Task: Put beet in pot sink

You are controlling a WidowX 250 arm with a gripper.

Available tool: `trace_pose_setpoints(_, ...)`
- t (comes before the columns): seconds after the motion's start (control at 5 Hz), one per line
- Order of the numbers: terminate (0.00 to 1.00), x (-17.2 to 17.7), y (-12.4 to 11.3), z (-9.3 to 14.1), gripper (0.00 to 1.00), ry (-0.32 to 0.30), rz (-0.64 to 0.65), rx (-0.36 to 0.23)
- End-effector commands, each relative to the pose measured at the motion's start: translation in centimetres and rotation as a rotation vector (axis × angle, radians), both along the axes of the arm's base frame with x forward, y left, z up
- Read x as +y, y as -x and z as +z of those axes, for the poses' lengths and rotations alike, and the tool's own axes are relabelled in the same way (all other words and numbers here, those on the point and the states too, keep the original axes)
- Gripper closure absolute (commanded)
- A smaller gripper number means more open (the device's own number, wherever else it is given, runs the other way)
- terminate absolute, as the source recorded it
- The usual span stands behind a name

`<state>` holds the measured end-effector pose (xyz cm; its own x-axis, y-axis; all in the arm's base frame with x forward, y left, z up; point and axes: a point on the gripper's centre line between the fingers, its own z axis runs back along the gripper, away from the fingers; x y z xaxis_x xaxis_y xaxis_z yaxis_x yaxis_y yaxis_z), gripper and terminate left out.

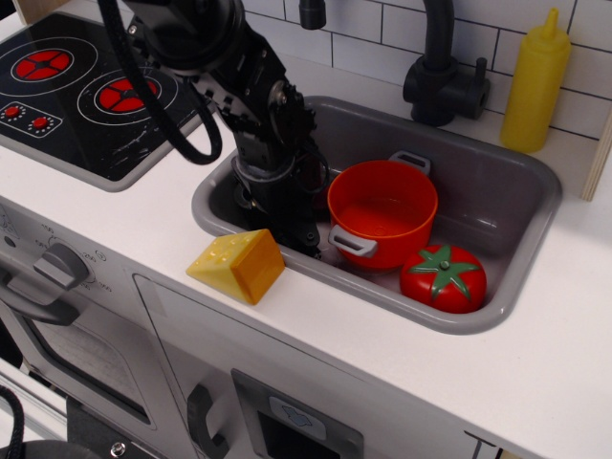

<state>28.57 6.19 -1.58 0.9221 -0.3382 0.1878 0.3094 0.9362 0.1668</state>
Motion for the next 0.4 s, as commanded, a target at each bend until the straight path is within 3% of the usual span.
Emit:
trace_pose_setpoints(0.0,0.0,1.6,-1.1,3.1,1.0,0.014,0.064,-0.069)
trace_pose_setpoints(0.2,0.0,2.2,-1.9,5.3,1.0,0.013,0.135,-0.096)
